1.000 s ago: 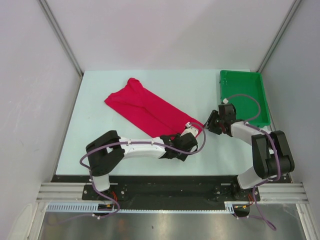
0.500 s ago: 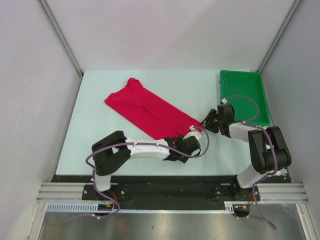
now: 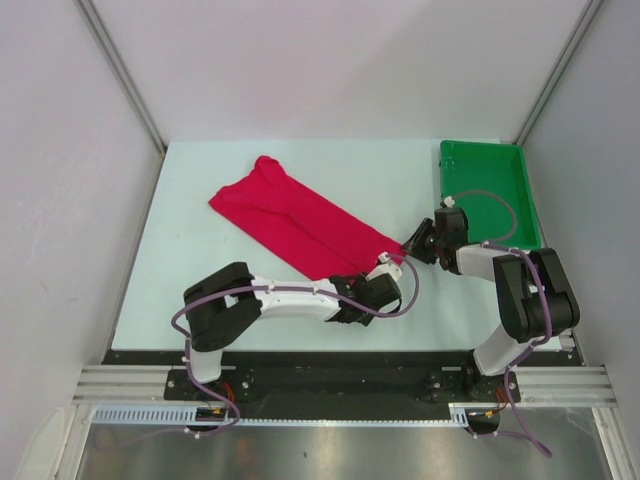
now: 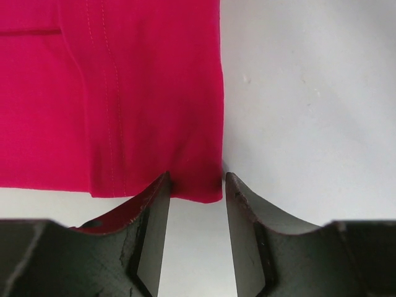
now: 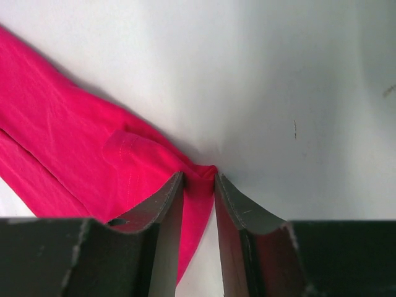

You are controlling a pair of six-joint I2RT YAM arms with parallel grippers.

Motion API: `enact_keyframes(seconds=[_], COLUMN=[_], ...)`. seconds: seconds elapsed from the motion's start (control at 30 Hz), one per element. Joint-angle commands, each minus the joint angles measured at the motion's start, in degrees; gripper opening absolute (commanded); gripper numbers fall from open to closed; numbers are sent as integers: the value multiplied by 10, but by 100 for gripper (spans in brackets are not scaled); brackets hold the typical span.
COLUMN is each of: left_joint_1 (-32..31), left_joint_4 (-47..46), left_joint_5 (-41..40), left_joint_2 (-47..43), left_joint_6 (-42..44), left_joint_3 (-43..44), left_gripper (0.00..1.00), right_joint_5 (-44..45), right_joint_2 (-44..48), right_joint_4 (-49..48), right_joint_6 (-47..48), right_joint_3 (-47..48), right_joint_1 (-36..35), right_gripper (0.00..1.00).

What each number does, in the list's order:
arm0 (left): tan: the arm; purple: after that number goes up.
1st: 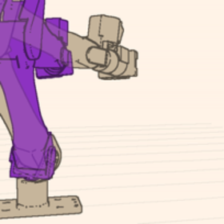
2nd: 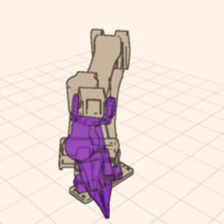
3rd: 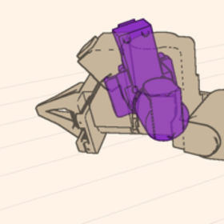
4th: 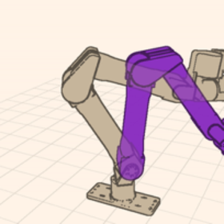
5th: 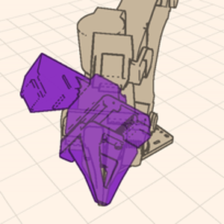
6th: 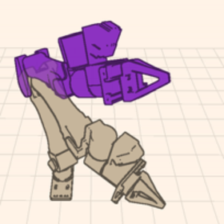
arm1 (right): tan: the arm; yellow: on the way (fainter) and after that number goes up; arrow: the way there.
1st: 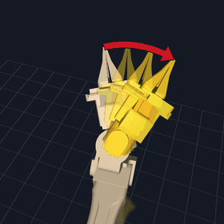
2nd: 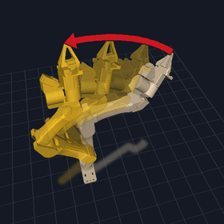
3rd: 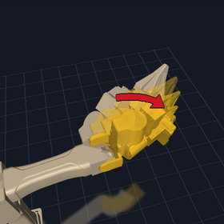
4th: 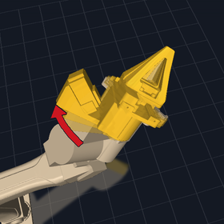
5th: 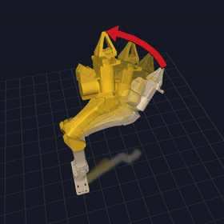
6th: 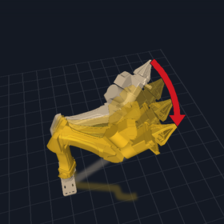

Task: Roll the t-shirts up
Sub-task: Roll the T-shirt to the center of the board.

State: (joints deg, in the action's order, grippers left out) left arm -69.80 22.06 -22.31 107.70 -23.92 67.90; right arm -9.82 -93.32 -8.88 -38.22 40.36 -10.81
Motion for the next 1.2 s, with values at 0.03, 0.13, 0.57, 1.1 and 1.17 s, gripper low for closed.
enact_keyframes(seconds=[0.03, 0.13, 0.57, 1.1, 1.17], left_joint_1=[-17, -17, -24, -24, -24], left_joint_4=[21, 13, 7, -16, -13], left_joint_5=[-27, -27, -20, -24, -30], left_joint_2=[-25, -38, -44, 8, 7], left_joint_6=[0, 1, 3, -3, -5], left_joint_3=[12, 5, 8, -7, -10], left_gripper=[47, 51, 40, 36, 32], right_joint_5=[12, 13, 17, 14, 13], right_joint_2=[-13, -11, -8, -11, -11], right_joint_4=[8, 11, 15, 13, 12], right_joint_6=[-2, -1, 0, 1, -1], right_joint_3=[-5, -5, -5, -2, -2], right_joint_1=[-2, -2, -2, -2, -2], right_gripper=[30, 29, 25, 23, 20])
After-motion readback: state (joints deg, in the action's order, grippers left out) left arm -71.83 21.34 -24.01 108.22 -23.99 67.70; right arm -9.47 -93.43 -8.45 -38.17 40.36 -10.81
